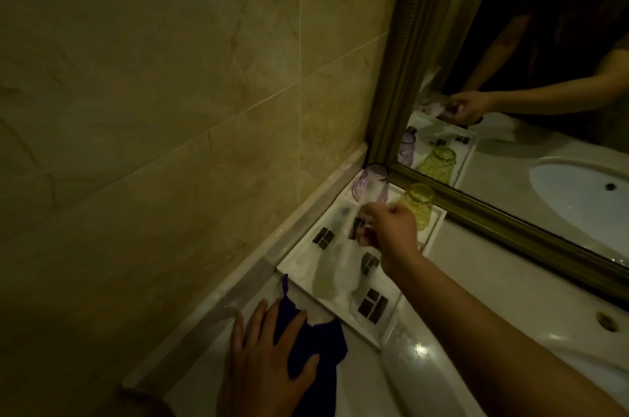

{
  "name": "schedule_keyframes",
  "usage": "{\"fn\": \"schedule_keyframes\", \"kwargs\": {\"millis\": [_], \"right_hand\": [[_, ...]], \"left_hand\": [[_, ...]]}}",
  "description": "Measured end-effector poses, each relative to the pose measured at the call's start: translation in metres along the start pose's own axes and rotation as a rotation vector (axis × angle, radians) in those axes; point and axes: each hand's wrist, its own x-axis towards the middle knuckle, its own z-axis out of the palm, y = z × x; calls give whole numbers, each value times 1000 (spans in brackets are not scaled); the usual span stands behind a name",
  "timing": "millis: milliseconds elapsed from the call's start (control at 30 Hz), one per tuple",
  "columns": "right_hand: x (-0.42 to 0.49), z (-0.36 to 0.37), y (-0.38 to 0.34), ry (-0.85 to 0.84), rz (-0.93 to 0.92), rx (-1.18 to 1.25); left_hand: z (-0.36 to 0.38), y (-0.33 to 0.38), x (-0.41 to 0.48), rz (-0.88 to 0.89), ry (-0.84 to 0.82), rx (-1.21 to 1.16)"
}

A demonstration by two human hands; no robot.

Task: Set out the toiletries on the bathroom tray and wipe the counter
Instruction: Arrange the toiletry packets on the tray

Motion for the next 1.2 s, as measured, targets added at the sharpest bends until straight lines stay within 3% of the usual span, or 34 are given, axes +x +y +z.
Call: {"fn": "schedule_keyframes", "kwargs": {"millis": [133, 333, 467, 700, 1100, 1200], "right_hand": [[7, 12, 35, 54, 275, 64], [18, 4, 57, -31, 316, -222], [20, -1, 55, 8, 131, -539], [17, 24, 64, -210, -252, -1146], [35, 3, 54, -454, -313, -1342], [34, 1, 60, -436, -343, -1292]], "left_hand": [[-1, 1, 0, -10, -11, 3], [-4, 1, -2, -20, -8, 0], [-3, 2, -2, -19, -18, 14], [0, -1, -1, 1, -31, 9], [-1, 1, 0, 1, -3, 0], [1, 0, 0, 4, 3, -14]]}}
